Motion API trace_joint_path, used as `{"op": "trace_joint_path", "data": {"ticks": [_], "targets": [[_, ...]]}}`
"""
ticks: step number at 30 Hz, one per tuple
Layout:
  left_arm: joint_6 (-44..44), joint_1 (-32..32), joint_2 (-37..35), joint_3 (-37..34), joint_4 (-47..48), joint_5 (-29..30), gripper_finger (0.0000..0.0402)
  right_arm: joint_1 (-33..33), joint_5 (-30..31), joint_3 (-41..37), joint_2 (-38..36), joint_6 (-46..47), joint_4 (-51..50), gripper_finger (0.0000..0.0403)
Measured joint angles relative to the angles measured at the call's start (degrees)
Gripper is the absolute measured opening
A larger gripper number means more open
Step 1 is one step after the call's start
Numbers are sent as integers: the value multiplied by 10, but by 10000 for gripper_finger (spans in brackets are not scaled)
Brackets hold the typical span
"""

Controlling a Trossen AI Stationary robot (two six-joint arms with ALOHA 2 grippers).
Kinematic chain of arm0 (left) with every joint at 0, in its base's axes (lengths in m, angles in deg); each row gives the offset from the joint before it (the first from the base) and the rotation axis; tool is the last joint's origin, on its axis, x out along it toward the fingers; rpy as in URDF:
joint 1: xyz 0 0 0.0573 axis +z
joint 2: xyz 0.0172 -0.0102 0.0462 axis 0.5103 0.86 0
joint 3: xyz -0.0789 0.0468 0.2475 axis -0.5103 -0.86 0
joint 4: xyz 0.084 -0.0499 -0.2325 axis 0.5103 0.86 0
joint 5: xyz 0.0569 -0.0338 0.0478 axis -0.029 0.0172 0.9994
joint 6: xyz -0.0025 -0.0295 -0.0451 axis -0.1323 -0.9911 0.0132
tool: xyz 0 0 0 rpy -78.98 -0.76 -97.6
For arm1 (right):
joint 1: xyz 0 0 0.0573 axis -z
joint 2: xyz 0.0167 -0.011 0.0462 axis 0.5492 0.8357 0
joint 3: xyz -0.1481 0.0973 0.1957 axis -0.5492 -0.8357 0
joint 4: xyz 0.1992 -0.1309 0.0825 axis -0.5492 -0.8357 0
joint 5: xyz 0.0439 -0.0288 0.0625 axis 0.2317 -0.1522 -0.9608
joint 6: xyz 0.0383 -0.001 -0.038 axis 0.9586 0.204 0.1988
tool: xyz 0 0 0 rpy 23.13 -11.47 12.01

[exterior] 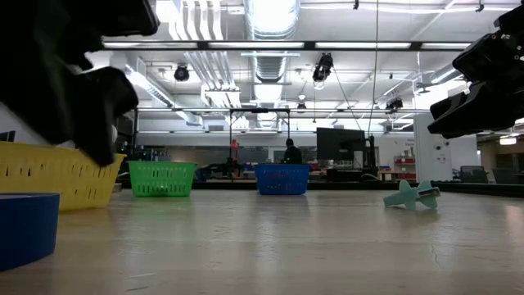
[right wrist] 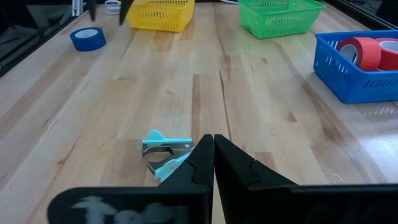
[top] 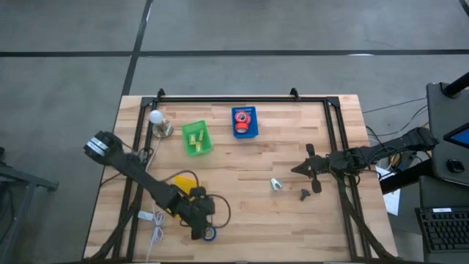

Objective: Pick and place Stapler, Stapler remover, tape
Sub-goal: Put the blue tape into the blue bin

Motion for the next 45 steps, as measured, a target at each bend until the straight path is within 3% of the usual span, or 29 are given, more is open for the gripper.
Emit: {"op": "trace_joint_path", "data": {"ticks": [5,12,17,21,26,28,32,38,45], "targets": [[6,-2,48,46,3,-54,221,0,4,0,0,-2,0,8],[12,-2,99,85,106,-82,197,0,4,0,0,0,0,8],[9,1,119,98,109,-88,173,0,4,0,0,0,0,8],[2,10,119,105,116,-86,130,0,4,0,0,0,1,8],[-10,21,114,113,112,-78,45,0,4,0,0,1,4,8],[-7,27,114,112,116,-69,37,0,4,0,0,3,4,8],[-6,45,114,112,113,5,37,0,4,0,0,3,4,8],[45,95,114,116,112,154,70,0,4,0,0,3,4,8],[96,179,114,140,107,361,42,0,4,0,0,3,4,8]]}}
